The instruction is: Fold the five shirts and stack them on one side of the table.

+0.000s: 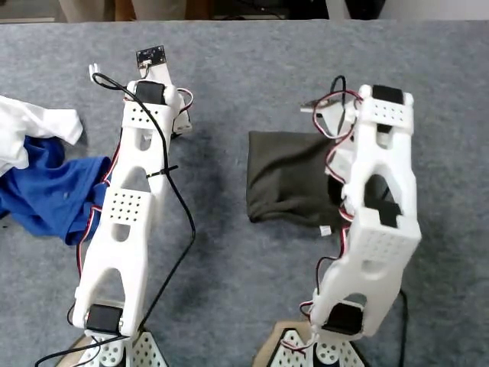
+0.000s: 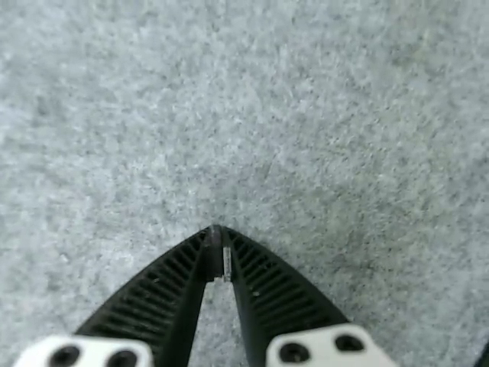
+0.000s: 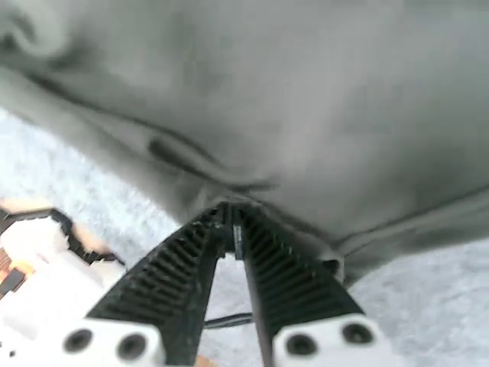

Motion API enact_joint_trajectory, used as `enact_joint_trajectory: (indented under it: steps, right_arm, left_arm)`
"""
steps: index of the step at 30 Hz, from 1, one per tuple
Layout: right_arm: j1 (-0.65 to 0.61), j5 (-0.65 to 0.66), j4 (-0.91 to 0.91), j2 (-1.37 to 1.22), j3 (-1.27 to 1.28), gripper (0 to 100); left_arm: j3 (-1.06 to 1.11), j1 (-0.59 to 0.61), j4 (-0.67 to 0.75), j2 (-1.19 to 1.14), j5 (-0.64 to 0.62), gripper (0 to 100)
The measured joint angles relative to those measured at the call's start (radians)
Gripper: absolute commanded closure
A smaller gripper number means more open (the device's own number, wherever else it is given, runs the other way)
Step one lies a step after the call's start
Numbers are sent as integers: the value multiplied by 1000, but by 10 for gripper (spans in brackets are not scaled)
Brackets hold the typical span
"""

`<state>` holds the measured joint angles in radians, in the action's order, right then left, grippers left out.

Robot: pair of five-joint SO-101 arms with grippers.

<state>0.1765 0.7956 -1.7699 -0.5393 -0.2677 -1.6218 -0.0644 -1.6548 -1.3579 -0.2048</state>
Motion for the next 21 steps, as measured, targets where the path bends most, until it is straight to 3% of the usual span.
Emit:
enact_joint_trajectory:
  steps: [10, 21]
  right_arm:
    - [117, 18, 8, 72, 161, 993]
    - [120, -28, 9, 348, 110, 993]
  left_arm:
    - [0, 0, 0, 0, 0, 981]
    - [0, 0, 0, 0, 0, 981]
